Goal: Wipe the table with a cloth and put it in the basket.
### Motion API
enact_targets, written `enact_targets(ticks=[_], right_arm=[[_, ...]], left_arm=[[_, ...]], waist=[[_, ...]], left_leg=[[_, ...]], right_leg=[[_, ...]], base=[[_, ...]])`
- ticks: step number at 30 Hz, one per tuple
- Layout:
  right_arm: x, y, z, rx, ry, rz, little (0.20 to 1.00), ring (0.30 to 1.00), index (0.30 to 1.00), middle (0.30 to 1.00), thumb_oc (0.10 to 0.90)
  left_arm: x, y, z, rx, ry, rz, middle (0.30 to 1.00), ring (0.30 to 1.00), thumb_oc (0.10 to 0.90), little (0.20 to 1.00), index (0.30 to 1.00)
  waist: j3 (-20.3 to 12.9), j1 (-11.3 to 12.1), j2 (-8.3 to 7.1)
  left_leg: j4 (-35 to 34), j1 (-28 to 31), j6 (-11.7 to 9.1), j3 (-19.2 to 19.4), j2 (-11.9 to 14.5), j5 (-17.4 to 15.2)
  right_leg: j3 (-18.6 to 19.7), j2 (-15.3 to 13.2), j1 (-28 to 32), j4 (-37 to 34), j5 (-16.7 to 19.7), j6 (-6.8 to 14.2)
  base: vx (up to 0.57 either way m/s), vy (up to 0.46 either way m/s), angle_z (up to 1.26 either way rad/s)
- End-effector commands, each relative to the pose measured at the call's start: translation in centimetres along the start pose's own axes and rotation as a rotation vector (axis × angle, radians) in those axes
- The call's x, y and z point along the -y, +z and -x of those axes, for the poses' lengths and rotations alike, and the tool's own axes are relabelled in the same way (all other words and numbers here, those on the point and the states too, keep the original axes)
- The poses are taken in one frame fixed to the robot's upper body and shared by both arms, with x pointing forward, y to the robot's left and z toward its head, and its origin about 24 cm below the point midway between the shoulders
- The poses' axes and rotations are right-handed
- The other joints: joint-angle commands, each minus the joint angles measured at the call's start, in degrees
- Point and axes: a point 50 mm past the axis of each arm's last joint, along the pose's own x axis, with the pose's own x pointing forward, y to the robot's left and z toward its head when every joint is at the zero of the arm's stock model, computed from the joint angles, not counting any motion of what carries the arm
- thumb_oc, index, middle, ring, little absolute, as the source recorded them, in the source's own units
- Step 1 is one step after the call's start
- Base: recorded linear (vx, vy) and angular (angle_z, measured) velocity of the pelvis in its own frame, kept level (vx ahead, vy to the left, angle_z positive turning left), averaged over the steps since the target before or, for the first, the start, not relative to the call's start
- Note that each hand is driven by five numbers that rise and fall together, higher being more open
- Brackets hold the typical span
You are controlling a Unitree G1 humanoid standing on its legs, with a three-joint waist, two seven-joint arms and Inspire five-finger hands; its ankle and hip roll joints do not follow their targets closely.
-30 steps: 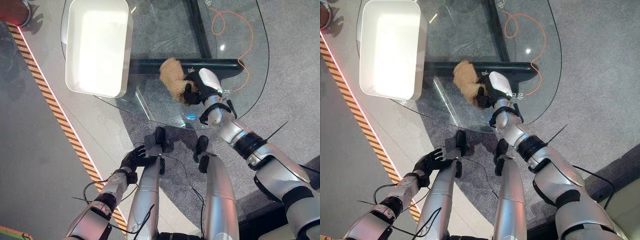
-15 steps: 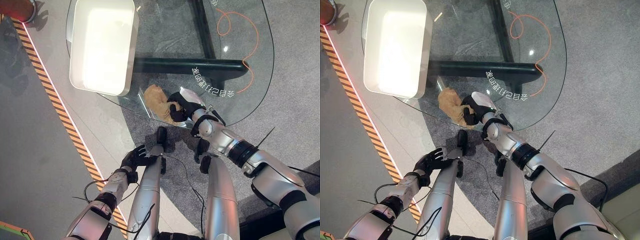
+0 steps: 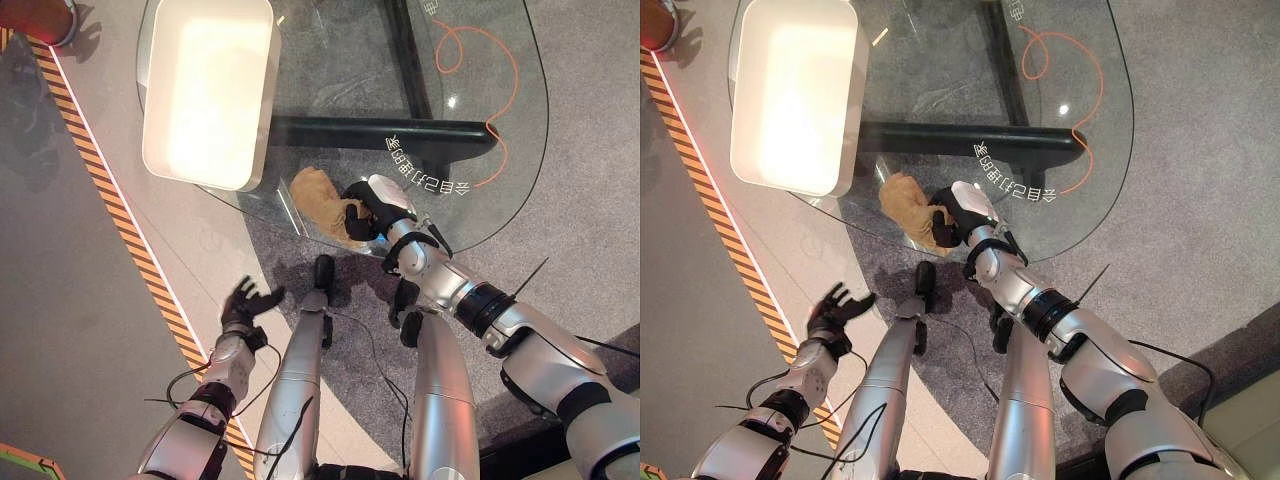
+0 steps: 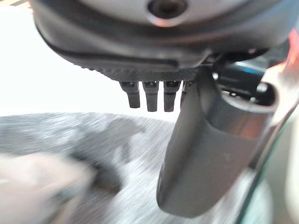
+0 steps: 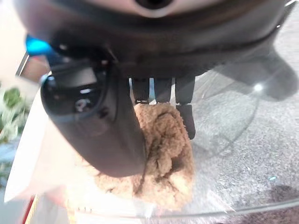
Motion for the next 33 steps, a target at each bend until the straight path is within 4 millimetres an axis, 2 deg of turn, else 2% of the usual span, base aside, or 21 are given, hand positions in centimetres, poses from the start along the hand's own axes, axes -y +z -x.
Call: enact_targets(ticks=[1, 2, 3, 4, 8, 13, 16, 19, 22, 23, 26, 27, 28, 33], right_arm=[[4.1, 5.1, -1.1, 0.194, -0.246, -0.233, 0.2, 0.3, 0.3, 0.3, 0.1], [4.2, 5.1, -1.1, 0.194, -0.257, -0.243, 0.2, 0.3, 0.3, 0.3, 0.1], [5.1, 5.0, -0.9, 0.19, -0.315, -0.298, 0.2, 0.3, 0.3, 0.3, 0.1], [5.5, 5.0, -0.8, 0.19, -0.339, -0.323, 0.2, 0.3, 0.3, 0.3, 0.1], [6.5, 5.3, 0.1, 0.232, -0.418, -0.405, 0.2, 0.3, 0.3, 0.3, 0.1], [7.0, 5.5, 1.0, 0.271, -0.444, -0.438, 0.2, 0.3, 0.3, 0.3, 0.1], [8.0, 4.9, 2.7, 0.325, -0.496, -0.487, 0.2, 0.3, 0.3, 0.3, 0.1], [8.4, 4.7, 3.6, 0.356, -0.517, -0.498, 0.2, 0.3, 0.3, 0.3, 0.1], [8.5, 4.5, 4.8, 0.403, -0.539, -0.502, 0.2, 0.3, 0.3, 0.3, 0.1], [8.5, 4.5, 4.8, 0.403, -0.539, -0.502, 0.2, 0.3, 0.3, 0.3, 0.1], [9.1, 5.2, 5.9, 0.495, -0.548, -0.517, 0.2, 0.3, 0.3, 0.3, 0.1], [9.2, 5.4, 6.0, 0.509, -0.548, -0.518, 0.2, 0.3, 0.3, 0.3, 0.1], [9.4, 5.8, 6.4, 0.548, -0.542, -0.52, 0.2, 0.3, 0.3, 0.3, 0.1], [9.6, 6.8, 7.5, 0.652, -0.527, -0.522, 0.2, 0.3, 0.3, 0.3, 0.1]], left_arm=[[-1.6, 4.6, -0.8, 0.223, 0.173, 0.091, 0.9, 0.9, 0.8, 0.9, 0.9], [-1.6, 4.9, -0.8, 0.236, 0.181, 0.098, 0.9, 0.9, 0.8, 0.9, 0.9], [-1.8, 6.8, -0.9, 0.309, 0.223, 0.147, 0.9, 0.9, 0.8, 0.9, 0.9], [-2.1, 7.6, -0.9, 0.347, 0.246, 0.163, 0.9, 0.9, 0.8, 0.9, 0.9], [-2.7, 10.3, -0.7, 0.475, 0.343, 0.255, 0.9, 0.9, 0.8, 0.9, 0.9], [-2.9, 12.0, -0.1, 0.58, 0.369, 0.289, 0.9, 0.9, 0.8, 0.9, 0.9], [-2.1, 15.1, 1.7, 0.784, 0.34, 0.325, 0.9, 0.9, 0.8, 0.9, 0.9], [-1.4, 16.1, 2.8, 0.872, 0.293, 0.349, 0.9, 0.9, 0.8, 0.9, 0.9], [0.6, 17.0, 4.9, 0.972, 0.135, 0.355, 0.9, 0.9, 0.8, 0.9, 0.9], [0.6, 17.0, 4.9, 0.972, 0.135, 0.355, 0.9, 0.9, 0.8, 0.9, 0.9], [3.5, 18.7, 6.9, 1.0, -0.185, 0.357, 0.9, 0.9, 0.8, 0.9, 0.9], [4.0, 18.9, 7.2, 1.007, -0.214, 0.355, 0.9, 0.9, 0.8, 0.9, 0.9], [5.1, 19.1, 8.0, 0.996, -0.333, 0.343, 0.9, 0.9, 0.8, 0.9, 0.9], [7.0, 18.9, 9.4, 0.95, -0.562, 0.35, 0.9, 0.9, 0.8, 0.9, 0.9]], waist=[[-1.3, 0.9, 0.97], [-1.3, 0.9, 0.94], [-1.3, 0.9, 0.71], [-1.3, 0.8, 0.53], [-1.3, 0.1, -0.53], [-1.3, -0.5, -1.21], [-1.3, -1.4, -1.77], [-1.3, -1.6, -1.84], [-1.3, -1.7, -1.88], [-1.3, -1.7, -1.88], [-1.3, -2.2, -1.91], [-1.3, -2.3, -1.92], [-1.3, -2.5, -1.92], [-1.3, -3.1, -2.0]], left_leg=[[6.1, 0.6, 4.2, 5.1, -2.7, -7.0], [6.1, 0.6, 4.2, 5.0, -2.7, -7.0], [6.1, 0.4, 4.2, 4.9, -2.6, -7.0], [6.2, 0.2, 4.2, 4.8, -2.5, -7.0], [6.3, -0.3, 4.2, 4.6, -2.2, -7.1], [6.6, -0.7, 4.2, 4.7, -1.8, -7.4], [6.7, -1.0, 4.3, 4.6, -1.7, -7.6], [6.5, -1.0, 4.4, 4.5, -1.9, -7.7], [6.5, -1.0, 4.5, 4.2, -2.3, -8.0], [6.5, -1.0, 4.5, 4.2, -2.3, -8.0], [6.2, -0.9, 4.8, 4.6, -2.2, -8.2], [6.1, -0.8, 4.8, 4.6, -2.2, -8.2], [6.0, -0.6, 4.9, 4.8, -2.2, -8.2], [5.6, 0.1, 5.2, 5.2, -2.2, -8.3]], right_leg=[[-0.2, 1.0, 0.7, -5.1, 3.0, 1.9], [-0.2, 1.0, 0.7, -5.0, 3.0, 1.9], [-0.3, 1.2, 0.6, -4.8, 2.9, 1.8], [-0.3, 1.3, 0.6, -4.8, 2.8, 1.8], [-0.1, 2.1, 0.4, -5.0, 2.6, 1.8], [0.4, 2.6, 0.2, -4.7, 2.4, 1.7], [1.1, 3.3, 0.0, -4.8, 2.2, 1.8], [1.3, 3.4, 0.0, -4.9, 2.2, 2.0], [1.4, 3.6, 0.2, -5.0, 2.1, 2.3], [1.4, 3.6, 0.2, -5.0, 2.1, 2.3], [1.5, 3.9, 0.3, -5.2, 2.2, 2.6], [1.5, 3.9, 0.4, -5.2, 2.3, 2.6], [1.5, 4.0, 0.5, -5.3, 2.3, 2.7], [1.6, 4.2, 1.2, -5.8, 2.5, 3.0]], base=[[0.0, -0.035, 0.03], [0.0, -0.032, 0.03], [0.0, 0.0, 0.0], [0.0, 0.0, 0.0], [0.0, 0.0, 0.0], [0.0, -0.002, -0.03], [0.01, 0.002, -0.06], [-0.01, -0.005, -0.04], [0.0, 0.0, 0.0], [0.0, 0.0, 0.0], [0.0, 0.0, 0.0], [0.0, 0.0, 0.0], [0.0, 0.0, 0.0], [0.0, 0.0, 0.0]])
